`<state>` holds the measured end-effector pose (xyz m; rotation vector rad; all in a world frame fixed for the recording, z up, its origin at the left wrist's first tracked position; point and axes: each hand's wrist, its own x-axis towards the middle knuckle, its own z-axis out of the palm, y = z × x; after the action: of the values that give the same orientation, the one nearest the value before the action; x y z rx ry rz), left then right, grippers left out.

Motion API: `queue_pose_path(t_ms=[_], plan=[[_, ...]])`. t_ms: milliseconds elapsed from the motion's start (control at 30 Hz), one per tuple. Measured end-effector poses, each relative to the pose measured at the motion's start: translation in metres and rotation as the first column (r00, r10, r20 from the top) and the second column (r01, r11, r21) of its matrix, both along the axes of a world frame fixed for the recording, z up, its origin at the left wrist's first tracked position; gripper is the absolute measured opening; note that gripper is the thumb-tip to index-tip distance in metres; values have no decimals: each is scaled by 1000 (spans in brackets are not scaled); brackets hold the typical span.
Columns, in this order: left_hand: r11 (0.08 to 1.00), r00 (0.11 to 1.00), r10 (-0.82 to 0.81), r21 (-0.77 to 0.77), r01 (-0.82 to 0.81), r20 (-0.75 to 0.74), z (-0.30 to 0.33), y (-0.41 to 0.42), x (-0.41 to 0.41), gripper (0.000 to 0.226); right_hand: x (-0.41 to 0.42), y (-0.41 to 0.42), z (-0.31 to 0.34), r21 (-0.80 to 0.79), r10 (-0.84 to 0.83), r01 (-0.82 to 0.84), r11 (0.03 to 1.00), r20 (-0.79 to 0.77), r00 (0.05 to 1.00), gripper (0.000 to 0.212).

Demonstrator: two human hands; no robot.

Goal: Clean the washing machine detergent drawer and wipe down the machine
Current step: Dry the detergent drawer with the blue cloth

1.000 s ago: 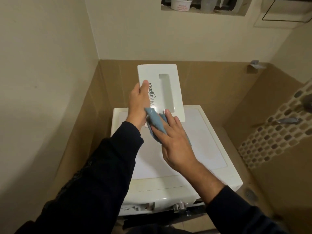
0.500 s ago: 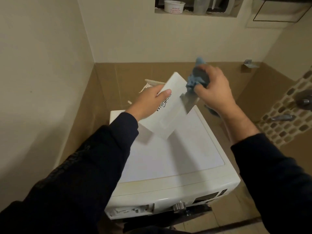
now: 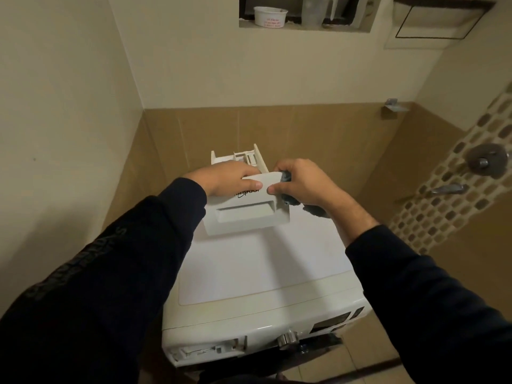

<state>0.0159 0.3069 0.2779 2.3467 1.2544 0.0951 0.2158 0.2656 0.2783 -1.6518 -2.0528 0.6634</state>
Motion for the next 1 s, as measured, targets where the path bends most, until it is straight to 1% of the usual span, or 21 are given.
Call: queue_pose_path(t_ms=[67,133,167,200,233,267,300,333,367,400,433,467,500,533,567,633,700,767,833,900,1000], plan=[[999,998,42,17,-42,40,-8,-1,-3,13,-2,-3,-8,-10,-27,26,1000,-97,995,14],[992,992,98,69,-103,79,-13,-4,-5,17,-4,-5,-15,-1,-64,65,998,-152,986,15],[981,982,128,127,-146,137,-15,-7,-6,21,-5,-6,-18,11,-83,86,996,-173,981,17],[953,957,165,211,-217,238,-15,-11,-6,22,-6,-7,-20,26,-101,108,994,-193,976,19],[896,907,208,300,-327,366,-16,-16,-6,21,-6,-8,-23,39,-118,129,991,-209,971,19],[810,830,263,355,-466,491,-19,-23,-5,22,-6,-8,-26,54,-134,149,987,-214,968,18],[725,739,346,335,-602,578,-23,-29,-5,29,-6,-9,-30,72,-149,168,983,-214,965,15],[682,633,452,214,-699,628,-29,-36,-3,37,-6,-10,-34,92,-163,186,978,-215,963,12],[675,508,576,-21,-738,640,-38,-42,-1,45,-5,-10,-38,111,-174,202,973,-218,960,10],[641,373,713,-335,-690,594,-48,-48,2,53,-5,-11,-42,129,-179,211,969,-223,958,10],[546,263,831,-629,-553,490,-56,-54,6,63,-5,-11,-47,143,-179,214,966,-227,957,9],[435,202,900,-815,-383,386,-63,-59,9,74,-6,-13,-51,161,-172,210,964,-223,959,8],[354,162,933,-906,-233,323,-68,-62,12,83,-7,-15,-55,195,-159,198,961,-198,967,7],[312,113,947,-943,-117,300,-71,-64,15,89,-9,-18,-61,249,-135,171,953,-156,978,7],[296,62,954,-955,-28,294,-73,-65,18,92,-11,-22,-66,314,-97,129,941,-114,989,7],[273,-33,962,-960,70,271,-73,-67,23,93,-16,-31,-77,421,-6,29,906,-55,998,6],[241,-123,966,-964,110,227,-74,-67,26,77,-20,-38,-87,486,46,-42,873,4,999,9],[237,-214,954,-965,115,209,-76,-69,29,49,-21,-41,-93,512,50,-69,856,50,997,15],[262,-252,938,-963,64,239,-78,-71,33,36,-20,-42,-95,502,40,-64,862,58,998,17],[282,-266,926,-959,23,266,-76,-70,36,35,-18,-42,-96,477,29,-51,877,54,998,14],[279,-274,923,-960,-6,270,-77,-65,36,38,-15,-43,-97,431,17,-28,902,29,999,7]])
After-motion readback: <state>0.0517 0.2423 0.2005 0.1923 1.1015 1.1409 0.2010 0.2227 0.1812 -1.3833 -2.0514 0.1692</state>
